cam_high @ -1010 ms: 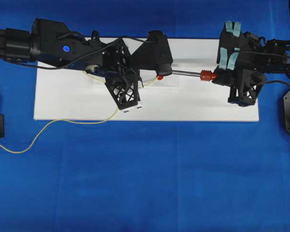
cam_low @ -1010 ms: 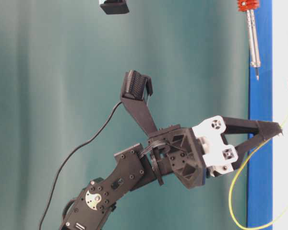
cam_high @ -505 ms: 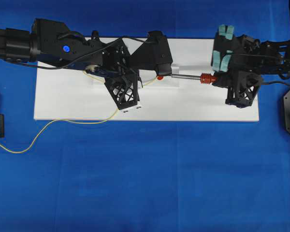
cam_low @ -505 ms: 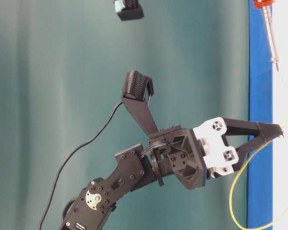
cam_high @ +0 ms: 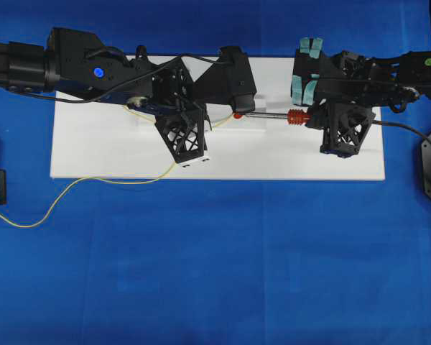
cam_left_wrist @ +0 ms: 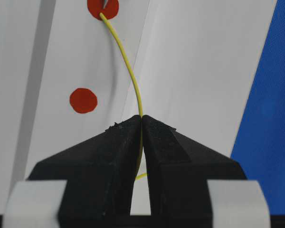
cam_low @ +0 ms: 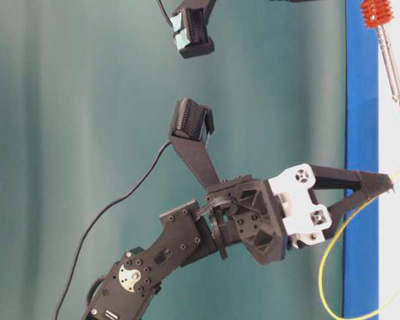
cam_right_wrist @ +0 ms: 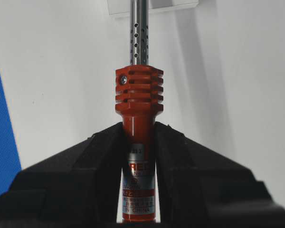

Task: Touch the tip of the soldering iron to the tip of the solder at the mark.
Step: 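Touch the iron tip to the solder tip at the right red dot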

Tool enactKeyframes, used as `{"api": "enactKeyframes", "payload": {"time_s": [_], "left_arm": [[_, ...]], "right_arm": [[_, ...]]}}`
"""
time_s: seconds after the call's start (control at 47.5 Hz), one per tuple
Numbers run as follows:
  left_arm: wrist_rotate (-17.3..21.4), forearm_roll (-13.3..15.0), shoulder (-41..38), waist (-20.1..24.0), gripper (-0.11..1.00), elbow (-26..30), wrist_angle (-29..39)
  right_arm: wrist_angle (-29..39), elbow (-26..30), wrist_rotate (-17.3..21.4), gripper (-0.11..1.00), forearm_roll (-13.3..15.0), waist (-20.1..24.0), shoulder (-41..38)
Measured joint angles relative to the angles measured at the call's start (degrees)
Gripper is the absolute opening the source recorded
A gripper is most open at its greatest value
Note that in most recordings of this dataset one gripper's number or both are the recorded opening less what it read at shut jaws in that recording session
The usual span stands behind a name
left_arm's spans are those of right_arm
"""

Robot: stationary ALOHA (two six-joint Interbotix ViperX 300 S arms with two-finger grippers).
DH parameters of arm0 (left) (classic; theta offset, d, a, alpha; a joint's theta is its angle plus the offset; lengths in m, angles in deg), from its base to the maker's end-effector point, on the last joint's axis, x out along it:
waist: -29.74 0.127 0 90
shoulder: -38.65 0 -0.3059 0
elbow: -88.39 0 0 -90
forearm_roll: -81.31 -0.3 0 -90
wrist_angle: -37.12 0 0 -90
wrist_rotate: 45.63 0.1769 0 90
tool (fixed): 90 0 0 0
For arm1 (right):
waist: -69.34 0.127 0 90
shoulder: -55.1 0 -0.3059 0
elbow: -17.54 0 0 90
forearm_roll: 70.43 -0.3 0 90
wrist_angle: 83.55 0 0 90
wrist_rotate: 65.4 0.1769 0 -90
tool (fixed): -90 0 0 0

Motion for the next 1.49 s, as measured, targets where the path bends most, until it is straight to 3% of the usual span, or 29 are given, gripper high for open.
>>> {"api": "enactKeyframes", "payload": {"time_s": [1.494], "left_arm": [[0.18, 0.00, -0.44, 0.00, 0.03, 1.14, 0.18]], "right_arm": [[0.00, 0.18, 0.00, 0.06, 0.35, -0.18, -0.26]]}}
